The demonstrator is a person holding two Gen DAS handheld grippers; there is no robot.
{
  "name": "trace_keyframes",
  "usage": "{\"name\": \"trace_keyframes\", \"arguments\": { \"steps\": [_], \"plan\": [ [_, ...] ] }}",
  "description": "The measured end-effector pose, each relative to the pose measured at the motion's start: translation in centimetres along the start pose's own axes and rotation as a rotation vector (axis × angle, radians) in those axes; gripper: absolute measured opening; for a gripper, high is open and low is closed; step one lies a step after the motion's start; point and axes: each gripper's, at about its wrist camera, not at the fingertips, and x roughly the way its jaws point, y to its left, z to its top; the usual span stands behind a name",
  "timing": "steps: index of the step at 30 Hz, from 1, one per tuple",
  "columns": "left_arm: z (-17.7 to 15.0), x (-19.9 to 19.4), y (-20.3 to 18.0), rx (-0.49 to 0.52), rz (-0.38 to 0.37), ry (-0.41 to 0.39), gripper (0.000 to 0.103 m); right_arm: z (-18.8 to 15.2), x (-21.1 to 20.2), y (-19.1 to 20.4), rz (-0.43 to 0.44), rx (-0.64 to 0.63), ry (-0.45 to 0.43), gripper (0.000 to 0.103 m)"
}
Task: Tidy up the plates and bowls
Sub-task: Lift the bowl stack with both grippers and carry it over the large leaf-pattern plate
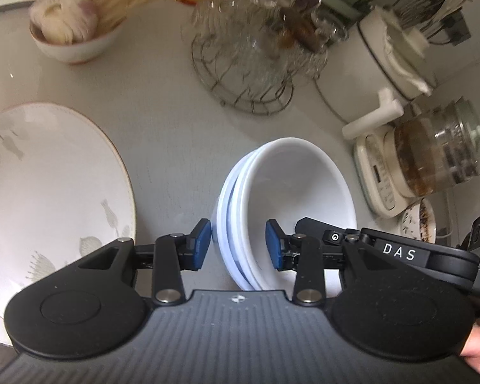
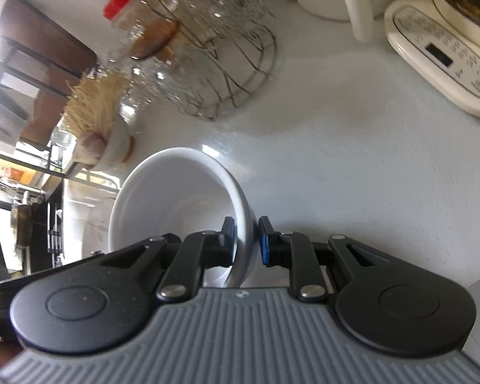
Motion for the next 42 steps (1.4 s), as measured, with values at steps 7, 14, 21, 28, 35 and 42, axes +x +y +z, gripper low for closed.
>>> {"name": "trace_keyframes", "arguments": {
  "steps": [7,14,21,28,35,42],
  "plan": [
    [0.1,-3.0,1.2,-0.021,-0.011,-0.048,0.042,0.0,-0.7,2.7,0.024,-0.041,-0.031,0.02],
    [0.0,-5.4,3.8,-0.065,-0.004,-0.118,0.042,-0.3,-0.1,6.3,0.052,-0.107,-0.043,0.02],
    [-0.2,-7.8,7.5,-0.121,0.016,-0.164,0.042,-1.3,1.5,10.1,0.075,-0.174,-0.034,0.02],
    [-0.7,-9.0,11.9,-0.169,0.066,-0.16,0.042,-3.4,4.1,14.0,0.073,-0.208,-0.001,0.02],
    [-0.5,-8.5,16.3,-0.162,0.085,-0.114,0.042,-5.8,7.7,15.9,0.036,-0.19,0.024,0.019],
    [-0.2,-6.6,18.8,-0.112,0.076,-0.053,0.042,-7.3,9.4,16.5,-0.002,-0.138,0.01,0.02]
  ]
}}
